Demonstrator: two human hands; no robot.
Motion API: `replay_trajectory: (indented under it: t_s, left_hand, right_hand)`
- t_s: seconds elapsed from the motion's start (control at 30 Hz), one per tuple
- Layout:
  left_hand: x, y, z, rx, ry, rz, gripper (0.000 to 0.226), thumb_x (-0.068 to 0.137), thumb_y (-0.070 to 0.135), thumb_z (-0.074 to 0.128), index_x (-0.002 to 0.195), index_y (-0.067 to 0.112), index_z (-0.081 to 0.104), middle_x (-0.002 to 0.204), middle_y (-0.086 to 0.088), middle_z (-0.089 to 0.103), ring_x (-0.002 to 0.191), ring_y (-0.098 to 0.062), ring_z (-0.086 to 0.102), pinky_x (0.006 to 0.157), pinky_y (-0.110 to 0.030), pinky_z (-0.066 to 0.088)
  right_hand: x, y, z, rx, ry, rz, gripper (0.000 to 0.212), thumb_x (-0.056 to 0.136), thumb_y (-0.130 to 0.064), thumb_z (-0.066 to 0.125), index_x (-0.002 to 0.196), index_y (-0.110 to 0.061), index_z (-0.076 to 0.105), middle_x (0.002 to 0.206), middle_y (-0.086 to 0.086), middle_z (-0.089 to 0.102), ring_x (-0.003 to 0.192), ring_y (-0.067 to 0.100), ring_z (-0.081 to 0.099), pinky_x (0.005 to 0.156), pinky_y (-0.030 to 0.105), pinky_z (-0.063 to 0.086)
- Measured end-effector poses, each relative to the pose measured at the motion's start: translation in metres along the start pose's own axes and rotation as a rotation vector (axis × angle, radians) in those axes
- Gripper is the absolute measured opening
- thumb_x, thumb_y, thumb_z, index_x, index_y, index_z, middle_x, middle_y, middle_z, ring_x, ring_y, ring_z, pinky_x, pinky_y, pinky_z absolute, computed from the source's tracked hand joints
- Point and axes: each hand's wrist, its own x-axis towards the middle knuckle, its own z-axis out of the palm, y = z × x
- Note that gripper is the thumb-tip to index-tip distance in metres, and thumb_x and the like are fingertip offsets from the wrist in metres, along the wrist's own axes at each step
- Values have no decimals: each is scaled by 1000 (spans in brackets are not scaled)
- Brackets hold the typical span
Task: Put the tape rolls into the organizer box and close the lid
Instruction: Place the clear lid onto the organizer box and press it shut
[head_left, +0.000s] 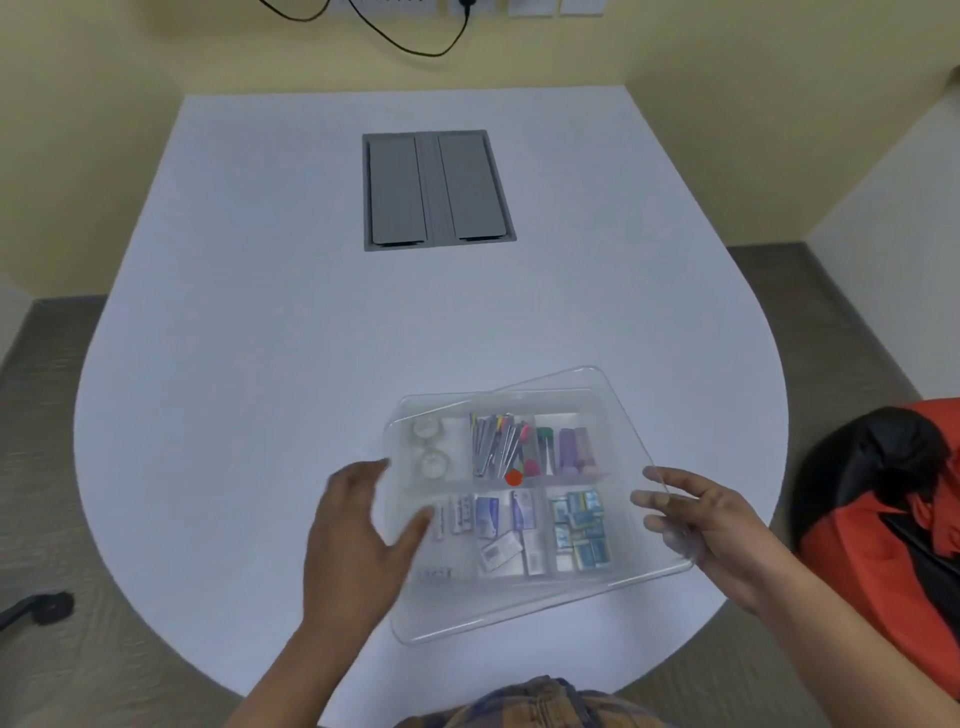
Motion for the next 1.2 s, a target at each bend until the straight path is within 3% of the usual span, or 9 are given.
replay_trajectory:
  t_s: [0.1,0.2,0.4,0.53,0.63,0.77,0.9,1.07,1.2]
  left_hand:
    - [6,-11,7,-185,-106,-416,54,80,43,71,125,18,56,118,1,60,96,-15,60,84,-33,49]
    - [9,-17,13,-370,-189,-538,21,86,30,69,103,18,69,93,1,72,89,-18,68,87,-44,54]
    - [10,-18,25,-352,-148,-489,27,83,21,73,109,14,69,80,-1,66,76,-18,63,81,-32,49]
    - [17,-23,36,-227,-124,-402,15,83,22,72,94,11,71,62,6,52,58,-12,49,69,-28,41]
    - [25,-27,41,-94,-131,-337,18,85,26,70,94,10,70,70,3,57,67,-17,53,69,-29,42]
    - [36,-34,49,47,-149,-282,25,86,26,65,72,6,59,66,-3,56,65,-23,56,61,-32,43]
    - [42,-41,57,148,-135,-267,18,91,23,55,83,7,59,79,-6,56,71,-26,57,60,-31,41]
    - [43,-50,59,83,-144,-304,27,92,24,58,116,13,63,97,2,53,89,-22,61,76,-27,39]
    - [43,-56,59,-39,-176,-388,24,90,22,62,112,12,66,91,2,62,83,-18,58,77,-28,40]
  right_hand:
    - [3,11,-7,66,-43,8,43,75,-6,70,117,-11,65,104,17,74,70,18,71,56,26,59]
    - [5,21,-10,93,-58,16,41,75,-5,70,115,-12,65,103,18,74,73,22,72,59,30,60]
    - [14,38,-14,-174,147,-47,27,83,-10,74,106,-22,72,84,4,74,70,16,63,67,30,52]
    - [25,43,-13,-404,253,-158,27,84,-8,74,107,-21,73,79,-1,65,65,12,62,62,24,48]
    - [34,46,-10,-467,289,-189,26,84,-10,74,106,-23,71,76,-3,63,68,13,60,63,23,45]
    - [47,50,-5,-528,291,-208,27,84,-10,74,109,-19,71,76,-3,63,70,14,60,69,25,44]
    - [56,55,0,-550,292,-201,28,84,-10,73,111,-17,71,78,-4,64,73,12,62,73,23,43]
    - [59,59,1,-522,312,-154,29,84,-11,74,112,-18,71,97,-3,71,87,12,66,71,23,46]
    - [59,60,-1,-531,281,-82,10,85,-6,71,93,-11,74,81,3,70,67,17,61,61,27,46]
